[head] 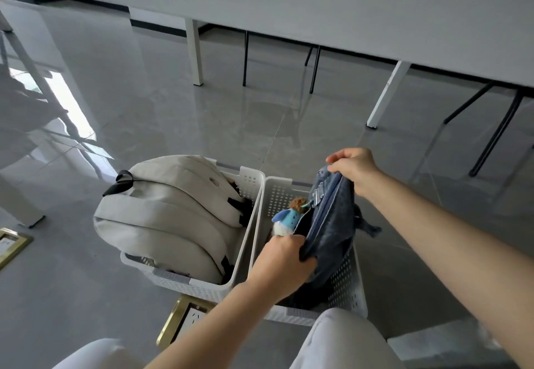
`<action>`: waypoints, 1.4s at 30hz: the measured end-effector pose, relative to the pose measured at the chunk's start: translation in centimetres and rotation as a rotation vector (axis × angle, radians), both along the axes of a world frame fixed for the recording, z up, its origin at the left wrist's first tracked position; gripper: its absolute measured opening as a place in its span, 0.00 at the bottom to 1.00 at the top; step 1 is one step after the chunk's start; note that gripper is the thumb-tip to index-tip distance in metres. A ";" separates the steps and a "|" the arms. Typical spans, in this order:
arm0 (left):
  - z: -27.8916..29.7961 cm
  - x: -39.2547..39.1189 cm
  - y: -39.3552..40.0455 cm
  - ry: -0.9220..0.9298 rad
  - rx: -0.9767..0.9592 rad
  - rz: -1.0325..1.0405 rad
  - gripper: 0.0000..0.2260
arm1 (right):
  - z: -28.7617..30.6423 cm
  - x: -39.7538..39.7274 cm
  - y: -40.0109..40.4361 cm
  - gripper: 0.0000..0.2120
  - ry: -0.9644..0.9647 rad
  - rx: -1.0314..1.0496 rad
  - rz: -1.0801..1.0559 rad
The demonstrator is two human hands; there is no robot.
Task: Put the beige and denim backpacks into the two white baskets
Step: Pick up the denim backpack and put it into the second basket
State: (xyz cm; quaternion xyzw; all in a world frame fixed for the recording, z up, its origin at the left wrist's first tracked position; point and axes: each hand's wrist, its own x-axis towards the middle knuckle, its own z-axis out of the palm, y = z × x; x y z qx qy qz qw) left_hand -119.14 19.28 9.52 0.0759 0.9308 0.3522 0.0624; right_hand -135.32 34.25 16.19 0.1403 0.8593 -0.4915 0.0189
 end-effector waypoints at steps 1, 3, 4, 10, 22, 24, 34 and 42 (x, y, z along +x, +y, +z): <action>0.2 -0.2 0.3 -0.007 0.022 0.033 0.12 | 0.1 -0.1 -0.6 0.13 0.008 -0.015 0.050; 0.8 -0.7 1.1 0.031 0.077 0.120 0.22 | 0.0 -0.1 -2.0 0.10 0.028 -0.042 0.136; 1.1 -1.0 1.4 0.069 0.081 0.163 0.24 | 0.1 0.1 -2.8 0.10 0.027 -0.077 0.169; 1.8 -1.1 1.8 0.260 0.351 0.280 0.09 | -2.3 0.1 -1.5 0.08 -0.313 -0.487 -0.003; 1.9 -2.0 -1.4 0.340 0.326 0.060 0.06 | 0.2 -0.7 -2.5 0.13 -0.644 -0.194 0.160; 2.2 -2.0 -1.2 0.367 0.315 0.006 0.04 | 0.9 -1.0 -2.7 0.23 -0.661 0.004 0.172; 0.9 0.2 -0.8 0.484 0.142 -0.205 0.08 | -4.8 2.0 -3.8 0.16 -0.868 0.176 0.353; 1.7 -0.4 -3.4 0.414 0.206 0.050 0.09 | -0.6 0.1 -0.8 0.03 -0.345 0.346 0.035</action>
